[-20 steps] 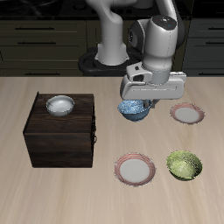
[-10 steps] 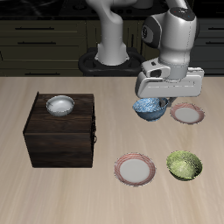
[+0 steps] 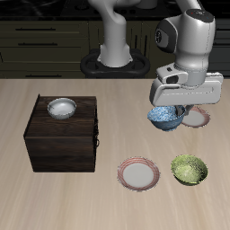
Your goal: Stack the blue bowl on the green bowl
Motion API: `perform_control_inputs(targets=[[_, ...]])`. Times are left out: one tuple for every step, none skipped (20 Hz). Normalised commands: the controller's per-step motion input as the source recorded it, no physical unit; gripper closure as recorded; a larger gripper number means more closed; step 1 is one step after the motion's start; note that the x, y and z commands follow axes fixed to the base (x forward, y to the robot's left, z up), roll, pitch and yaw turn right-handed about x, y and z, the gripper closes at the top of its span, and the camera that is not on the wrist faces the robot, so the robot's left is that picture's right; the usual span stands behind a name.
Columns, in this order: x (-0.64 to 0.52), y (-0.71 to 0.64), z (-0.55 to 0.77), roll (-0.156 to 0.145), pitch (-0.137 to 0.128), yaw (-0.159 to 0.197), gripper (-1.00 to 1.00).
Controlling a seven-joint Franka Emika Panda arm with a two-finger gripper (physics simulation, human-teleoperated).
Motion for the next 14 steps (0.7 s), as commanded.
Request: perform_control_inputs(targets=[[0.25,0.03,-0.07,0.025,0.024,-0.008,1.00],[0.17,0.00,-0.02,-0.031,-0.001,-0.022,1.00],[0.22,0.15,-0.05,0.135,-0.010,0.013,1.00],[0.52,0.16,-0.09,0.069,0.017,-0.066,1.00],[0.24,-0.03,-0.04,0.004,-0.021,-0.009,1.00],[0.08,0.02,-0.06,0.001,0.017,-0.022,1.00],[0.32,0.13,-0.05,0.061,0.009,0.028,1.00],[0.20,-0.08,-0.06,-0.056,0.008,-0.024,1.00],[0.26,0.06,-0.10,-0.016,0.047,-0.031,1.00],[-0.02,0.03,-0.03,0.029,-0.023,0.019,1.00],[0.21,0.13,-0.07,0.002,-0.010,-0.008,1.00],[0.02,0.10,-0.04,0.042,-0.007,0.010,1.00],[0.30,0.25,-0.16,0.042,-0.062,0.032,1.00],[0.17,0.02,-0.12,-0.021,0.025,-0.004,1.00]])
